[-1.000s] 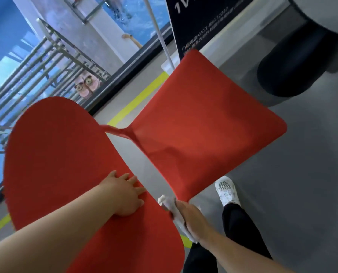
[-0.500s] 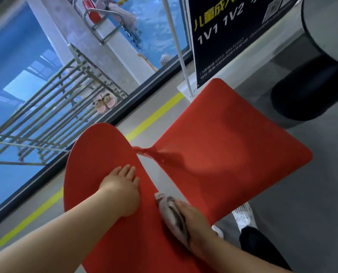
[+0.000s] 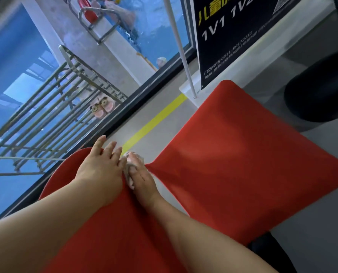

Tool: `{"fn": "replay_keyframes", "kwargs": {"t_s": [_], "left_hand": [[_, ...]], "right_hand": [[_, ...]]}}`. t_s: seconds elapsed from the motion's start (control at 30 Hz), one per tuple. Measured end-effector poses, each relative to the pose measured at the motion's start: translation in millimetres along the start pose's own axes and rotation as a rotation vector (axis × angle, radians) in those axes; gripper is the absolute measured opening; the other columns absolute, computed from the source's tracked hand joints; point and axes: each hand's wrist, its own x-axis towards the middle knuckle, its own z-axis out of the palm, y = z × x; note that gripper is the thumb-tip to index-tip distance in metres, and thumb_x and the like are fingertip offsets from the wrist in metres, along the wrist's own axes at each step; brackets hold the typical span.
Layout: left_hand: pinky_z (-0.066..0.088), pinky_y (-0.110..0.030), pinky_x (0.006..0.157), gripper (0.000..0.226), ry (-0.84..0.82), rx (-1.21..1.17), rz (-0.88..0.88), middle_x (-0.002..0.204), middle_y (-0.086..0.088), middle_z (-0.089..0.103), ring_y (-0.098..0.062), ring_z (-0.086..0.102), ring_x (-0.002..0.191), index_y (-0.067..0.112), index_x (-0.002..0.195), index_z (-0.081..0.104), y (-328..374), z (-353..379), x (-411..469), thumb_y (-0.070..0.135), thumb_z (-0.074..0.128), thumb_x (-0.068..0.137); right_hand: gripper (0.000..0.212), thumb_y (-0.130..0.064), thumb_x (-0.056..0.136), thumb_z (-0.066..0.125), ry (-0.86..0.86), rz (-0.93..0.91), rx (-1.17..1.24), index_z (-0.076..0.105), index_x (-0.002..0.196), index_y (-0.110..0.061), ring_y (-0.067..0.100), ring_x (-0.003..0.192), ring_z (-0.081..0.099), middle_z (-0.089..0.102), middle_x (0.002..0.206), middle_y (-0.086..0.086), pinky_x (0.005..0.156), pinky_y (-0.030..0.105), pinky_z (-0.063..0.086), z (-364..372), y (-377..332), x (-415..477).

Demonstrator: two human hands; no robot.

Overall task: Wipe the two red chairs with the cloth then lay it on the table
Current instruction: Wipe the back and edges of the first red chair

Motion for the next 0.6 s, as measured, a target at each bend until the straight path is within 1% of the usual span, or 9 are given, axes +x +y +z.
{"fn": "replay_keyframes", "kwargs": {"t_s": [0.1, 0.17, 0.27, 0.33, 0.37, 0.43, 0.47, 0.53, 0.6], "left_hand": [[-0.012, -0.054, 0.112, 0.055, -0.049, -0.008, 0.02, 0.156, -0.015, -0.005, -0.034, -0.009, 0.142, 0.013, 0.145, -0.003, 9, 1, 23, 0.037, 0.011, 0.097], [0.002, -0.051, 0.114, 0.054, -0.077, -0.023, 0.033, 0.155, -0.016, 0.008, -0.035, 0.006, 0.142, 0.013, 0.146, 0.005, 16, 0, 39, 0.037, 0.015, 0.098], [0.028, -0.036, 0.096, 0.048, -0.078, -0.081, 0.043, 0.14, -0.011, 0.038, -0.027, 0.04, 0.125, 0.015, 0.14, 0.02, 24, 2, 55, 0.037, 0.022, 0.097], [0.03, -0.033, 0.085, 0.05, -0.062, -0.1, 0.038, 0.134, -0.008, 0.045, -0.024, 0.046, 0.118, 0.013, 0.14, 0.021, 29, 4, 62, 0.04, 0.021, 0.098], [0.028, -0.033, 0.081, 0.051, -0.054, -0.099, 0.031, 0.133, -0.008, 0.046, -0.024, 0.048, 0.117, 0.012, 0.139, 0.021, 31, 7, 65, 0.041, 0.019, 0.097], [0.025, -0.033, 0.078, 0.054, -0.024, -0.089, 0.014, 0.131, -0.007, 0.047, -0.023, 0.048, 0.115, 0.011, 0.14, 0.018, 36, 10, 69, 0.044, 0.018, 0.097], [0.027, -0.033, 0.081, 0.055, -0.008, -0.086, 0.01, 0.131, -0.007, 0.047, -0.023, 0.047, 0.115, 0.012, 0.141, 0.017, 38, 12, 69, 0.045, 0.018, 0.097], [0.027, -0.038, 0.097, 0.057, 0.002, -0.068, 0.011, 0.138, -0.01, 0.04, -0.027, 0.04, 0.123, 0.013, 0.143, 0.015, 44, 14, 67, 0.046, 0.016, 0.096], [0.012, -0.05, 0.111, 0.058, -0.02, -0.044, 0.034, 0.151, -0.017, 0.019, -0.034, 0.021, 0.137, 0.012, 0.145, 0.009, 51, 14, 62, 0.044, 0.013, 0.096]], "right_hand": [[0.035, -0.019, 0.101, 0.033, 0.061, 0.105, -0.01, 0.048, 0.132, -0.007, 0.017, 0.13, 0.041, 0.047, 0.138, 0.007, 0.115, 0.035, 0.026, -15, 25, 24], [0.036, -0.02, 0.102, 0.032, 0.04, 0.108, -0.172, 0.045, 0.135, -0.016, 0.018, 0.132, 0.042, 0.045, 0.144, 0.005, 0.113, 0.037, 0.03, -24, 41, 35], [0.047, -0.017, 0.097, 0.032, -0.121, -0.076, -0.795, 0.031, 0.144, -0.018, 0.02, 0.139, 0.032, 0.034, 0.152, 0.006, 0.117, 0.034, 0.02, -42, 58, 49], [0.052, -0.018, 0.092, 0.03, -0.13, -0.357, -1.129, 0.031, 0.143, -0.01, 0.023, 0.141, 0.029, 0.033, 0.151, 0.009, 0.118, 0.032, 0.019, -55, 65, 56], [0.053, -0.02, 0.091, 0.028, -0.157, -0.42, -1.221, 0.03, 0.143, -0.009, 0.024, 0.141, 0.029, 0.032, 0.151, 0.009, 0.118, 0.033, 0.019, -62, 67, 59], [0.055, -0.023, 0.095, 0.017, -0.372, -0.418, -1.4, 0.007, 0.148, -0.008, 0.025, 0.146, 0.009, 0.011, 0.157, 0.009, 0.119, 0.032, 0.001, -77, 72, 64], [0.055, -0.023, 0.098, 0.016, -0.487, -0.39, -1.48, -0.003, 0.147, -0.008, 0.024, 0.147, 0.0, 0.002, 0.158, 0.008, 0.118, 0.032, -0.006, -84, 74, 65], [0.055, -0.021, 0.101, 0.019, -0.549, -0.399, -1.591, -0.008, 0.147, -0.007, 0.025, 0.146, -0.007, -0.005, 0.158, 0.009, 0.118, 0.033, -0.01, -93, 75, 65], [0.054, -0.022, 0.101, 0.015, -0.565, -0.414, -1.649, -0.007, 0.147, -0.007, 0.026, 0.146, -0.008, -0.006, 0.158, 0.009, 0.117, 0.034, -0.011, -96, 74, 62]]}}
